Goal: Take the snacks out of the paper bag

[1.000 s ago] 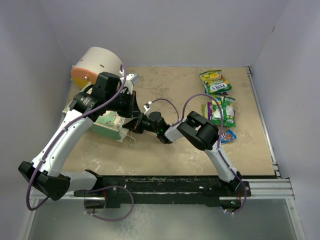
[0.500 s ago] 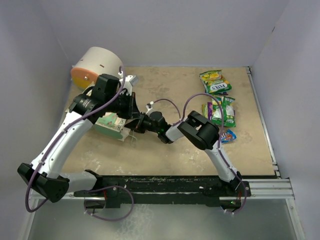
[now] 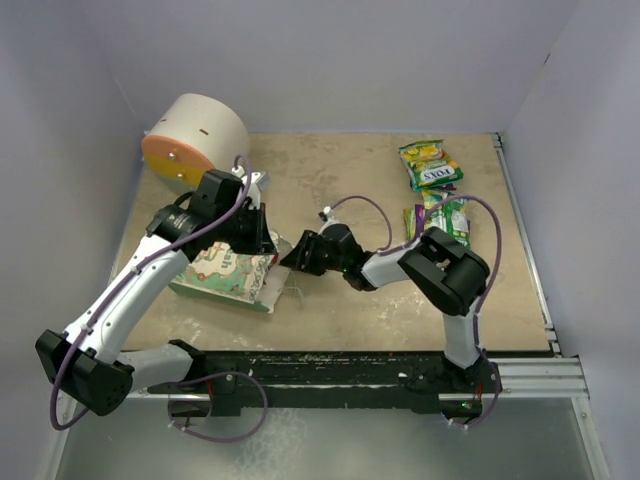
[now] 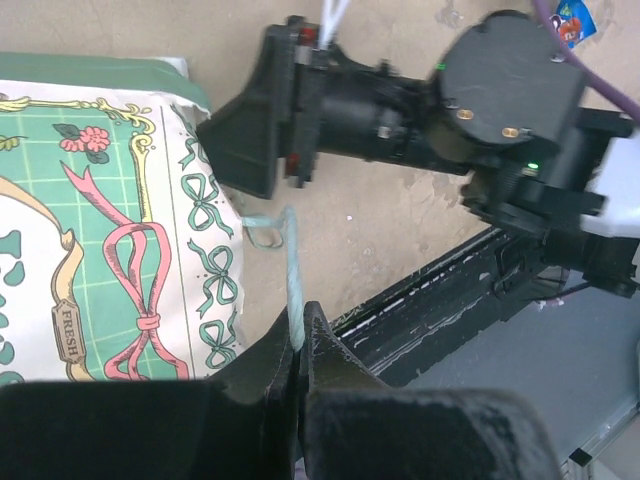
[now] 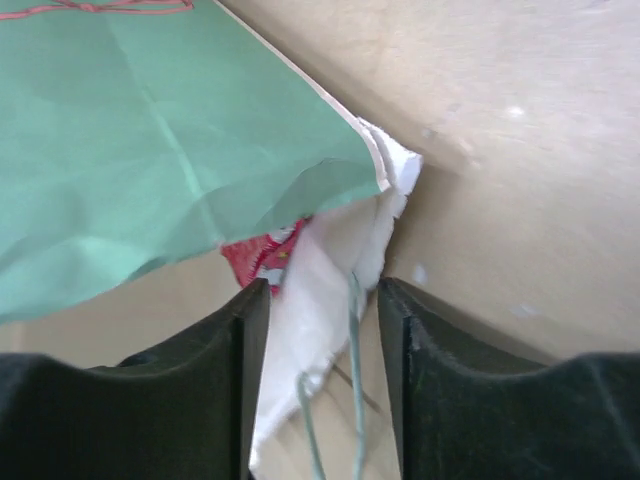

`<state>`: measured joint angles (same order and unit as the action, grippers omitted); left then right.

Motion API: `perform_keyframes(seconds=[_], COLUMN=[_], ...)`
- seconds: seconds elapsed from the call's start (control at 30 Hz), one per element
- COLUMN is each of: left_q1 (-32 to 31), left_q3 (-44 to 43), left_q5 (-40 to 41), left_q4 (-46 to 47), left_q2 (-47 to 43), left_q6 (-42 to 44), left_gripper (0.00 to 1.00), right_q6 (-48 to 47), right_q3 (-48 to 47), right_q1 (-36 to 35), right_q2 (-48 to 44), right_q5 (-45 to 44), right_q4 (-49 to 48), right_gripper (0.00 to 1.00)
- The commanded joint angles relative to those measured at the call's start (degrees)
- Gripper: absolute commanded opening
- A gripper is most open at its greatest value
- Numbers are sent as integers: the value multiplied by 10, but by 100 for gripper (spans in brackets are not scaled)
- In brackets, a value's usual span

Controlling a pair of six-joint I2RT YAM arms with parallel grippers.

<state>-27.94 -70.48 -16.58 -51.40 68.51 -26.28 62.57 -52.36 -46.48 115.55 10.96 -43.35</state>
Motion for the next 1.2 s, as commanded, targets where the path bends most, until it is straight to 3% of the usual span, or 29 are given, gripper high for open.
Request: perform_keyframes(seconds=[0.0,0.17,0.3,0.47,0.57,0.77,0.93,1.17], left_q1=[0,1,2,2,2,2,2,2], left_q3=[5,-3,-10,-22,-28,-36,-42,-36], left_q5=[13,0,-18,-33,-48,-64,-68,-73], left_q4=[39,38,38,40,42,33,28,30], left_q2=[-23,-23,-14,5,8,12,10,9], left_q6=[-20,-27,-29,-27,-27,-20,-11,-4], left_gripper=[0,0,0,0,0,0,0,0], right_q6=[-88,-96,-41,47,98,163,179,188], right_q3=[50,96,90,28,10,-27,-22,-29], right_q1=[12,9,-33,-97,-110,-123,-134,-149], right_q2=[-88,-161,-179,-129,-77,-30,-18,-4], right_q5=[-46,-87,-98,-175,-179,-204,-205,-193], right_q4=[78,105,73,69,23,46,40,21], right_gripper=[53,55,51,48,46,48,48,39])
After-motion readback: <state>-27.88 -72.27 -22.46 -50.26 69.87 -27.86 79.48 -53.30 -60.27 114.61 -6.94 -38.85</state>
